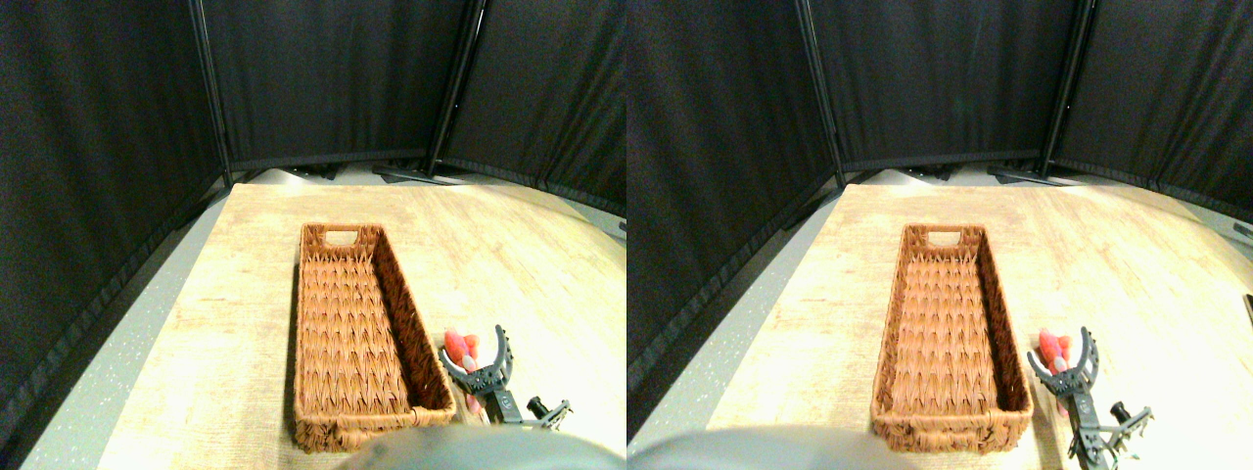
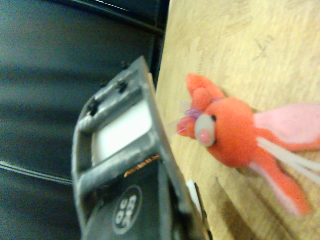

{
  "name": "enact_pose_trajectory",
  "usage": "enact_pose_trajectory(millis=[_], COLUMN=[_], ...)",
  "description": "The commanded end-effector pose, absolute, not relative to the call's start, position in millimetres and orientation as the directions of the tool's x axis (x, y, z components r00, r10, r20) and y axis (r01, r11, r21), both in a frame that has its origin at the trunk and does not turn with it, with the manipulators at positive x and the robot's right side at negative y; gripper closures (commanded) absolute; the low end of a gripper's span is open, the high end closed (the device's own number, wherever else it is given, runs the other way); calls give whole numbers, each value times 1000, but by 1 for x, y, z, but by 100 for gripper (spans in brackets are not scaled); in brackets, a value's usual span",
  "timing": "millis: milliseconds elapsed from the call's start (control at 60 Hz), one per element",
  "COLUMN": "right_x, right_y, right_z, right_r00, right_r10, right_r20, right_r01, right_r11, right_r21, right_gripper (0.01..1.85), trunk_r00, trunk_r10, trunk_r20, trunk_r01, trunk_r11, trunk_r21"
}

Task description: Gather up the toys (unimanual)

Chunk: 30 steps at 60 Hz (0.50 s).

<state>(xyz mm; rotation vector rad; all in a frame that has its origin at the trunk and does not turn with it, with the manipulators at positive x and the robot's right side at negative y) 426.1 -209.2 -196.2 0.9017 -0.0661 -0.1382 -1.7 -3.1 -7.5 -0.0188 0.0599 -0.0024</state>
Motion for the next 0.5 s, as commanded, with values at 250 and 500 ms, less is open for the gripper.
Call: enact_pose_trajectory(millis=[250,500], right_x=[437,435], right_y=[-221,-221], right_z=[-200,-198], right_r00=[983,972], right_r10=[-160,-74], right_r20=[-88,-225], right_r01=[139,235], right_r11=[341,182], right_r21=[930,955], right_gripper=[115,104], trunk_r00=[998,998], trunk_r10=[4,0], trunk_r20=[-61,-69], trunk_r01=[-6,-3], trunk_r11=[999,999], trunk_r21=[-38,-47])
